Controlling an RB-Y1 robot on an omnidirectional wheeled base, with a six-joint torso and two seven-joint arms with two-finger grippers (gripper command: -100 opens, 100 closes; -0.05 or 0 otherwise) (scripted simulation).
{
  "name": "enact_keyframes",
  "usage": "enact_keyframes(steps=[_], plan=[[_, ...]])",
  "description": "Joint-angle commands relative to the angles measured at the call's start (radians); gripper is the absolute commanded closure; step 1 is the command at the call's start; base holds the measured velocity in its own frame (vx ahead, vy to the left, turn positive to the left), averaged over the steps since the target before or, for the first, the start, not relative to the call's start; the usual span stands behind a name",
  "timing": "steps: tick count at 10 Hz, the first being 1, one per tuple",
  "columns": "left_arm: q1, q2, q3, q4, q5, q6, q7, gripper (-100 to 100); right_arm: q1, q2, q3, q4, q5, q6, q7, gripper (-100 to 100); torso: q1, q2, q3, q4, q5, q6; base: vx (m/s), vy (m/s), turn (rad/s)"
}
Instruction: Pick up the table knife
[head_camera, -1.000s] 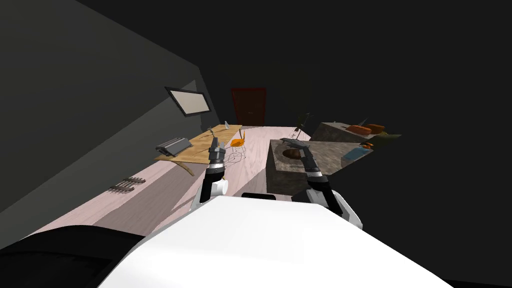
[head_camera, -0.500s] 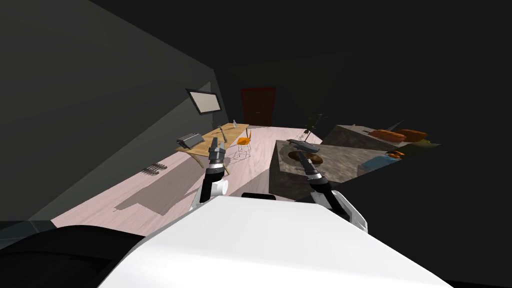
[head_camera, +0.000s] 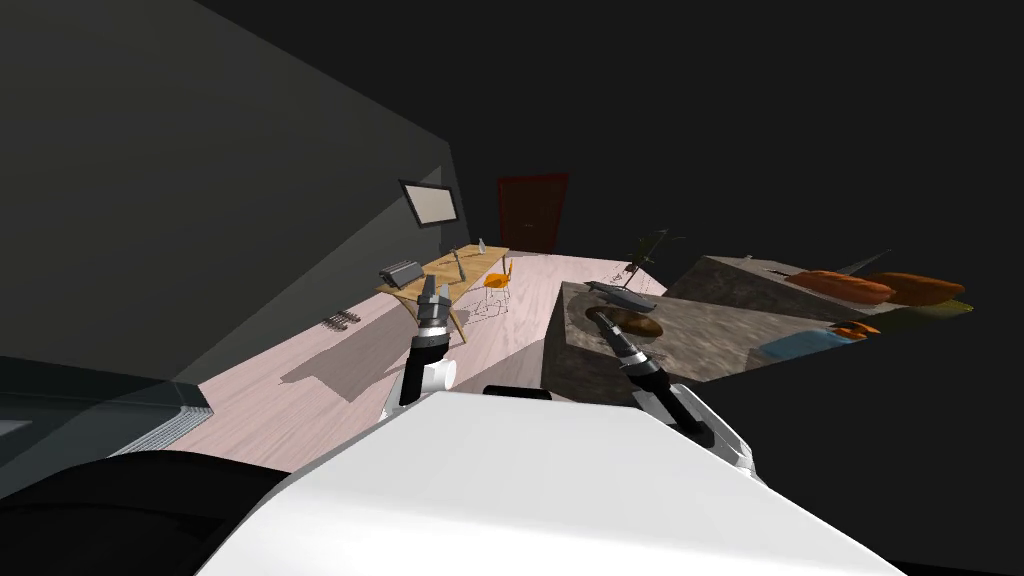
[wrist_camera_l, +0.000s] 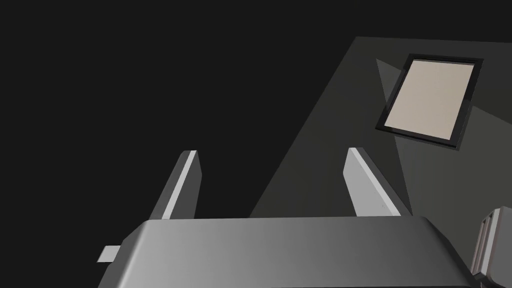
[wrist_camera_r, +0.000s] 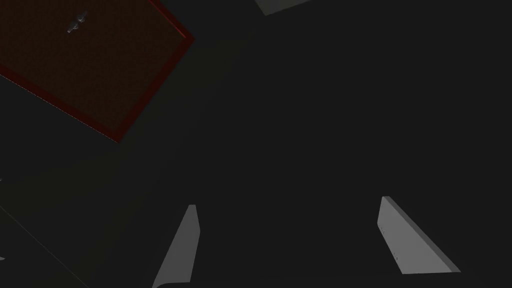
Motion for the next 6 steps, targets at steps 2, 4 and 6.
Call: enact_keyframes(steps=[2,4,6], plan=[[0.0,0.0,0.0,0.0,0.0,0.0,0.0,0,-0.002,-0.056,0.016,0.076,0.039,-0.051,0.027,-100,0.0,0.0,0.0,0.0,0.0,0.001,-0.035,-0.025,0.172],[0.0,0.0,0.0,0.0,0.0,0.0,0.0,0,-0.003,-0.095,0.027,0.128,0.066,-0.084,0.043,-100,0.0,0.0,0.0,0.0,0.0,0.001,-0.038,-0.036,0.196],[0.0,0.0,0.0,0.0,0.0,0.0,0.0,0,-0.004,-0.134,0.038,0.185,0.092,-0.117,0.06,-100,-0.001,0.0,0.0,0.0,0.0,0.001,-0.029,-0.034,0.202]])
